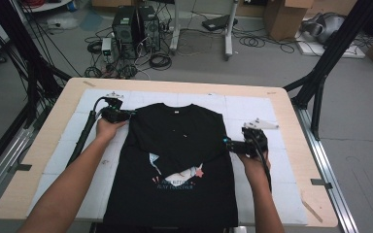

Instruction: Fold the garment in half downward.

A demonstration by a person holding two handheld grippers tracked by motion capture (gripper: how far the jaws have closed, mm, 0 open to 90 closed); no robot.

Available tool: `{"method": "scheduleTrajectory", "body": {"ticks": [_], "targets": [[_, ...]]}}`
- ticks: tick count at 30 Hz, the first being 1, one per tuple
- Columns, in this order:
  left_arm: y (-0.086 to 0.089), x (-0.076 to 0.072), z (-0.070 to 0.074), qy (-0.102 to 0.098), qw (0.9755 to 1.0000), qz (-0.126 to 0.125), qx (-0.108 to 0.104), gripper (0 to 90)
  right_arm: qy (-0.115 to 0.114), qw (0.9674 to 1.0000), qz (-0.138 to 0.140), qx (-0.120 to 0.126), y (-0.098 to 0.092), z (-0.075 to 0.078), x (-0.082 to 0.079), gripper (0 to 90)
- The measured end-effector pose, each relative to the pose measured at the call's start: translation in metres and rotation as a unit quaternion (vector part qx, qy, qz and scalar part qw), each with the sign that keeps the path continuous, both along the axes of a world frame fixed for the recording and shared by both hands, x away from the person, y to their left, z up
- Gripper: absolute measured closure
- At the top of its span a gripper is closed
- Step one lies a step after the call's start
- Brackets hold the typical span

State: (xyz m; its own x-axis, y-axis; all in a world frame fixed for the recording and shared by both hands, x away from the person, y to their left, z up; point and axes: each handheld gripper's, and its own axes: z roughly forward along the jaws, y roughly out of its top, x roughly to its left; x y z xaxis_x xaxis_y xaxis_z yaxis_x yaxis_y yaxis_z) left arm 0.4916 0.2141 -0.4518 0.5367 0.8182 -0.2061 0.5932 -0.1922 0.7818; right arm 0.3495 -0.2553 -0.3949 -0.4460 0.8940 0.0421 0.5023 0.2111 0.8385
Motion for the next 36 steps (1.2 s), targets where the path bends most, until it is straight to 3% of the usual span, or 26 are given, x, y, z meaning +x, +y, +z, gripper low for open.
{"method": "scheduleTrajectory", "body": {"ticks": [4, 7, 12, 16, 19, 23, 24, 25, 27, 29, 31, 36], "targets": [[0.001, 0.0, 0.0, 0.002, 1.0, 0.0, -0.004, 84.6, 0.016, 0.9998, 0.003, -0.014, 0.012, 0.011, 0.041, 18.0], [0.001, 0.0, 0.0, 0.003, 1.0, 0.0, -0.005, 84.6, 0.029, 0.9993, 0.0, -0.021, 0.017, 0.011, 0.065, 18.7], [0.001, 0.0, 0.0, 0.003, 1.0, 0.0, -0.005, 84.5, 0.067, 0.9966, -0.015, -0.044, 0.025, -0.004, 0.101, 24.4], [0.001, 0.0, 0.0, 0.003, 1.0, 0.002, -0.007, 84.6, 0.09, 0.9932, -0.029, -0.068, 0.03, -0.019, 0.121, 27.3], [-0.001, -0.001, 0.0, -0.003, 1.0, 0.002, 0.004, 84.5, 0.12, 0.9909, -0.043, -0.045, 0.031, -0.033, 0.131, 34.9], [-0.001, -0.001, 0.0, 0.002, 1.0, 0.006, 0.0, 84.5, 0.122, 0.9898, -0.043, -0.06, 0.038, -0.042, 0.135, 45.5], [-0.001, -0.002, 0.0, 0.0, 1.0, 0.007, 0.003, 84.5, 0.124, 0.9896, -0.046, -0.057, 0.039, -0.041, 0.134, 51.0], [-0.003, -0.003, 0.001, -0.004, 0.9999, 0.009, 0.009, 84.6, 0.122, 0.99, -0.04, -0.058, 0.039, -0.04, 0.134, 64.4], [-0.007, -0.007, 0.002, -0.019, 0.9993, 0.01, 0.03, 85.0, 0.126, 0.9901, -0.018, -0.058, 0.042, -0.039, 0.133, 82.3], [-0.007, -0.009, 0.003, -0.019, 0.9992, 0.017, 0.03, 85.2, 0.124, 0.9897, -0.008, -0.072, 0.046, -0.037, 0.132, 84.9], [-0.004, -0.012, 0.005, -0.023, 0.9992, 0.033, 0.007, 85.3, 0.121, 0.9901, -0.014, -0.069, 0.046, -0.034, 0.13, 85.2], [-0.001, -0.018, 0.028, -0.076, 0.9962, 0.04, -0.013, 85.6, 0.075, 0.9953, -0.026, -0.055, 0.042, -0.014, 0.127, 85.8]]}}
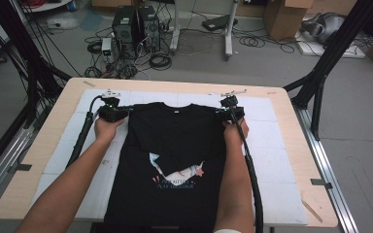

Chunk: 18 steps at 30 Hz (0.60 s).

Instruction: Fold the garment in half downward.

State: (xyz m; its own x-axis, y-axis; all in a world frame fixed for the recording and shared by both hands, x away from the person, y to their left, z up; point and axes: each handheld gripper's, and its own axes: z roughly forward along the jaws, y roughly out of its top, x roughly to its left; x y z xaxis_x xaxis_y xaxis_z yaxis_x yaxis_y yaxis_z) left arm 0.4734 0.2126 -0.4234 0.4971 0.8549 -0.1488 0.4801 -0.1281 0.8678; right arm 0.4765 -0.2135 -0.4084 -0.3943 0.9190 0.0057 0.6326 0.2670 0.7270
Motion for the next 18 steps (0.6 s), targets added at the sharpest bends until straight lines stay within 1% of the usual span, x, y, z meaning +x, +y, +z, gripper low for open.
{"method": "scheduleTrajectory", "body": {"ticks": [1, 2, 3, 4, 5, 6, 9, 11, 12, 14, 16, 18], "targets": [[0.002, -0.001, 0.007, -0.016, 0.9998, 0.005, -0.009, 85.7, -0.009, 1.0, 0.003, -0.002, -0.001, 0.005, 0.0, 85.9], [0.005, -0.002, 0.016, -0.03, 0.9992, 0.011, -0.023, 85.7, -0.019, 0.9998, 0.005, -0.005, -0.001, 0.01, 0.0, 86.0], [0.007, -0.003, 0.021, -0.037, 0.9986, 0.014, -0.034, 85.7, -0.037, 0.9993, 0.003, -0.005, 0.0, 0.018, 0.0, 86.0], [0.01, -0.004, 0.027, -0.046, 0.9979, 0.016, -0.042, 85.7, -0.053, 0.9986, 0.004, -0.004, -0.001, 0.023, -0.001, 86.0], [0.012, -0.006, 0.031, -0.052, 0.9973, 0.015, -0.049, 85.7, -0.066, 0.9978, -0.002, 0.006, -0.002, 0.028, -0.002, 86.0], [0.014, -0.008, 0.035, -0.054, 0.9971, 0.012, -0.052, 85.6, -0.07, 0.9973, -0.006, 0.02, -0.004, 0.032, -0.003, 86.0], [0.014, -0.015, 0.041, -0.053, 0.9974, -0.007, -0.047, 85.5, -0.073, 0.9969, -0.002, 0.029, -0.009, 0.039, -0.008, 85.8], [0.013, -0.023, 0.044, -0.056, 0.997, -0.016, -0.051, 85.4, -0.072, 0.9965, 0.012, 0.039, -0.01, 0.042, -0.013, 85.8], [0.013, -0.027, 0.045, -0.056, 0.9968, -0.019, -0.053, 85.3, -0.078, 0.996, 0.02, 0.039, -0.01, 0.043, -0.017, 85.7], [0.013, -0.035, 0.047, -0.057, 0.9963, -0.021, -0.06, 85.2, -0.081, 0.9951, 0.032, 0.047, -0.011, 0.044, -0.025, 85.7], [0.015, -0.044, 0.048, -0.054, 0.9962, -0.027, -0.063, 85.2, -0.084, 0.9943, 0.039, 0.052, -0.013, 0.045, -0.034, 85.7], [0.018, -0.054, 0.048, -0.056, 0.9955, -0.029, -0.072, 85.2, -0.088, 0.9935, 0.043, 0.057, -0.016, 0.045, -0.044, 85.7]]}}
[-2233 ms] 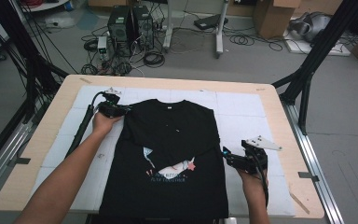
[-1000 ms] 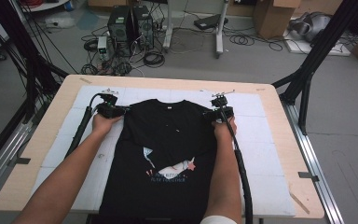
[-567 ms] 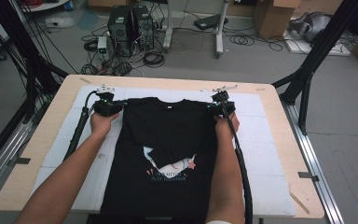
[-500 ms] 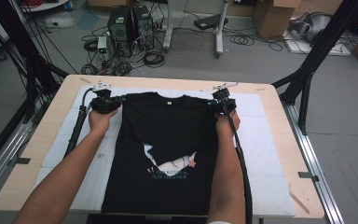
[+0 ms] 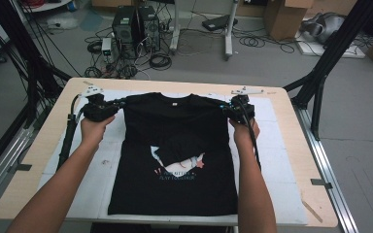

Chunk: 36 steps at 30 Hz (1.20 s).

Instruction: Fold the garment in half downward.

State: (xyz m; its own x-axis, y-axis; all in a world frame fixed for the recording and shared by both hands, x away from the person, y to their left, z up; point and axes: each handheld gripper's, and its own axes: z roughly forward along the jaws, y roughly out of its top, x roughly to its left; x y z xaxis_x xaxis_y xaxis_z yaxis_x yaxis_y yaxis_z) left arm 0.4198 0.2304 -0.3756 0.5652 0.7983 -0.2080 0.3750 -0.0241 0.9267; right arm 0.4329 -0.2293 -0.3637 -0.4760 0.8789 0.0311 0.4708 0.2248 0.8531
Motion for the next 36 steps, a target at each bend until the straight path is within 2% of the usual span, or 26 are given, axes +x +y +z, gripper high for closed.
{"method": "scheduleTrajectory", "body": {"ticks": [2, 4, 6, 10, 14, 17, 20, 22, 24, 26, 31, 36], "targets": [[0.003, -0.009, 0.0, 0.002, 0.9999, -0.002, -0.012, 85.2, -0.002, 1.0, 0.007, 0.003, -0.002, 0.0, -0.01, 85.7], [0.006, -0.019, 0.0, 0.0, 0.9999, -0.008, -0.01, 85.2, -0.004, 0.9999, 0.014, 0.0, -0.003, 0.001, -0.022, 85.7], [0.007, -0.03, -0.001, -0.001, 0.9997, -0.014, -0.018, 85.2, -0.008, 0.9997, 0.021, 0.001, -0.005, 0.001, -0.033, 85.6], [0.007, -0.052, -0.002, -0.006, 0.9992, -0.038, -0.004, 85.2, -0.005, 0.9993, 0.035, -0.015, -0.006, -0.004, -0.055, 85.6], [0.008, -0.072, -0.005, -0.01, 0.9986, -0.053, -0.003, 85.2, -0.013, 0.9988, 0.046, -0.008, -0.009, -0.009, -0.076, 85.5], [0.011, -0.085, -0.01, -0.007, 0.9981, -0.061, -0.005, 85.2, -0.013, 0.9985, 0.052, -0.012, -0.011, -0.016, -0.091, 85.5], [0.012, -0.097, -0.015, -0.001, 0.9977, -0.068, -0.006, 85.2, -0.012, 0.9986, 0.052, -0.002, -0.015, -0.023, -0.105, 85.6], [0.01, -0.104, -0.018, -0.001, 0.9971, -0.075, 0.01, 85.2, -0.008, 0.9986, 0.053, 0.003, -0.018, -0.027, -0.112, 85.5], [0.009, -0.11, -0.021, 0.003, 0.9966, -0.082, 0.008, 85.2, -0.008, 0.9983, 0.055, 0.017, -0.022, -0.033, -0.119, 85.5], [0.008, -0.117, -0.024, 0.007, 0.9959, -0.089, 0.015, 85.2, -0.006, 0.9982, 0.055, 0.025, -0.025, -0.037, -0.124, 85.5], [0.008, -0.13, -0.035, 0.023, 0.9948, -0.096, 0.023, 85.2, 0.004, 0.9973, 0.072, 0.012, -0.027, -0.037, -0.134, 85.4], [0.008, -0.143, -0.037, 0.036, 0.9926, -0.108, 0.041, 85.2, 0.014, 0.9959, 0.089, -0.005, -0.029, -0.041, -0.148, 84.9]]}}
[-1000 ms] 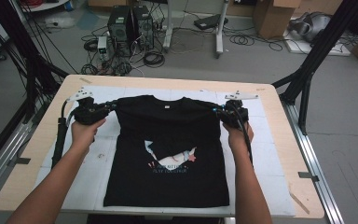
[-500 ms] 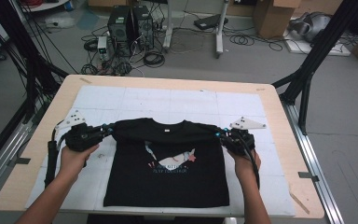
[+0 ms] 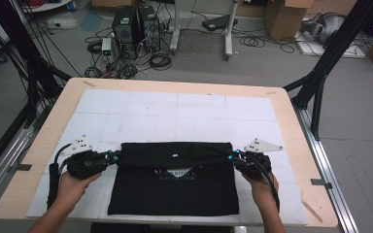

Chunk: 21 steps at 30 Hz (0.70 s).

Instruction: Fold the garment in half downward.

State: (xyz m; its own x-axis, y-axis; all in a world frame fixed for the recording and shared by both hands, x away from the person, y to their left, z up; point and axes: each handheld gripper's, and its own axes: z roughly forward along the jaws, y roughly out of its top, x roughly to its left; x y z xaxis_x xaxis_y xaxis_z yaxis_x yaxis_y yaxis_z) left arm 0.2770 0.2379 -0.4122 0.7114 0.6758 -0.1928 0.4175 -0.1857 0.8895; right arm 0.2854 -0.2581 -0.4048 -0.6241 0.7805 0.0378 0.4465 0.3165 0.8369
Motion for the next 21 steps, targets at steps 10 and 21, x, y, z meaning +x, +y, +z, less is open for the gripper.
{"method": "scheduleTrajectory", "body": {"ticks": [10, 21], "targets": [[0.004, -0.021, -0.013, 0.037, 0.999, 0.003, 0.025, 85.2, 0.037, 0.9983, 0.043, -0.011, -0.002, -0.014, -0.019, 84.9], [0.003, -0.045, -0.02, 0.063, 0.9968, -0.018, 0.045, 85.2, 0.062, 0.9959, 0.066, -0.007, -0.007, -0.019, -0.041, 84.9]]}}
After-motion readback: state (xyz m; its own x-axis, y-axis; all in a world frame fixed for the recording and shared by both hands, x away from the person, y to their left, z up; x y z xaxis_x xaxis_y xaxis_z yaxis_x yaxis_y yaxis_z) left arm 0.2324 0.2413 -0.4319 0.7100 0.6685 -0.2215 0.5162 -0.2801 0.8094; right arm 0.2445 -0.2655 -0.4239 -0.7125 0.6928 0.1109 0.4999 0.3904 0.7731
